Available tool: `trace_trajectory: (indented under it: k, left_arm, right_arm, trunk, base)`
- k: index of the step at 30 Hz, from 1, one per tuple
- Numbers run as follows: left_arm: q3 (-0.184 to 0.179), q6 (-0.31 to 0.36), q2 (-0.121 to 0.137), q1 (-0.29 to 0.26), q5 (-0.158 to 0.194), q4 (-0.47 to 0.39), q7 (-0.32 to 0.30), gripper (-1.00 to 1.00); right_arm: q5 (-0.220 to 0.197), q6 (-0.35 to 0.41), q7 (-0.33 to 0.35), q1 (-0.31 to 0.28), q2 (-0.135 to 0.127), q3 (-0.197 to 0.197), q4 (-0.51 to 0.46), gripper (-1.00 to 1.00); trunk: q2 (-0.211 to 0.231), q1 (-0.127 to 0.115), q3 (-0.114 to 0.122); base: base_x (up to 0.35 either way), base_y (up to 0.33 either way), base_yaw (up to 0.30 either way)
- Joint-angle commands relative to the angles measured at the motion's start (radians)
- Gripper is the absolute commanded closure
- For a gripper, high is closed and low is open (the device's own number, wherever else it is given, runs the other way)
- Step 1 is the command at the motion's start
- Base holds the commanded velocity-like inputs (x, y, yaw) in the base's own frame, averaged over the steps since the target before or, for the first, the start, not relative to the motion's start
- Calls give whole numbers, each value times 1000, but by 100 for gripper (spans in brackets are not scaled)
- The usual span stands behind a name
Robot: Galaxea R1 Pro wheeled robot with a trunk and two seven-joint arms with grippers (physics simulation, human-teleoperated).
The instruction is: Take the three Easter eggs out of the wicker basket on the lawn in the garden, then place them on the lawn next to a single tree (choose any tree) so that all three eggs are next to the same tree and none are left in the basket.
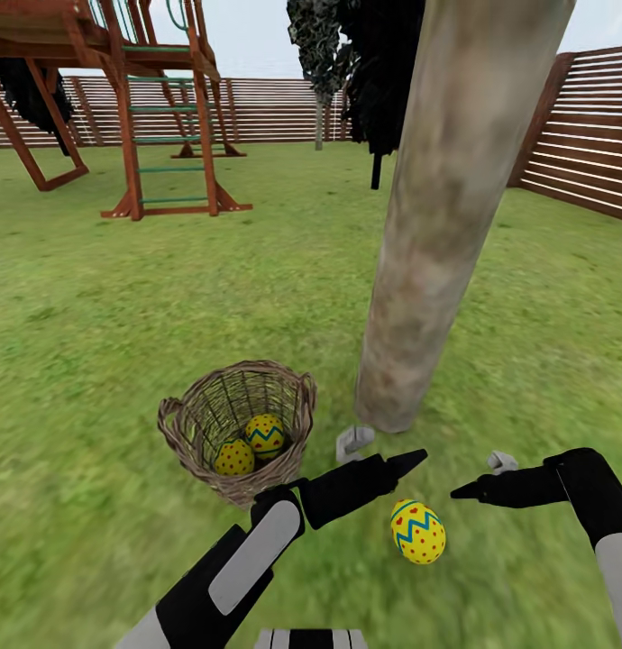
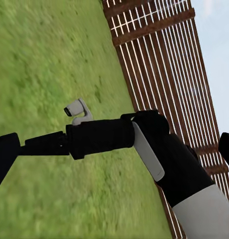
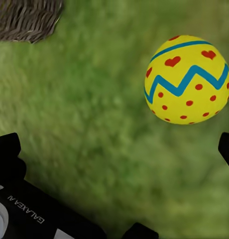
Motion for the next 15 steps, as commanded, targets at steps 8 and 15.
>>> trace_trajectory:
  k: [8,15]
  left_arm:
    - [0,4,0,0,6,1,-1,-100]
    - [2,3,0,0,6,2,-1,-100]
  right_arm:
    - [12,7,9,-1,2,-4,0,-100]
    - [10,7,8,-1,2,-4,0,-100]
  trunk:
    - [2,-4,30]
    - [3,-7,57]
  base:
    - [0,0,0]
    - [0,0,0]
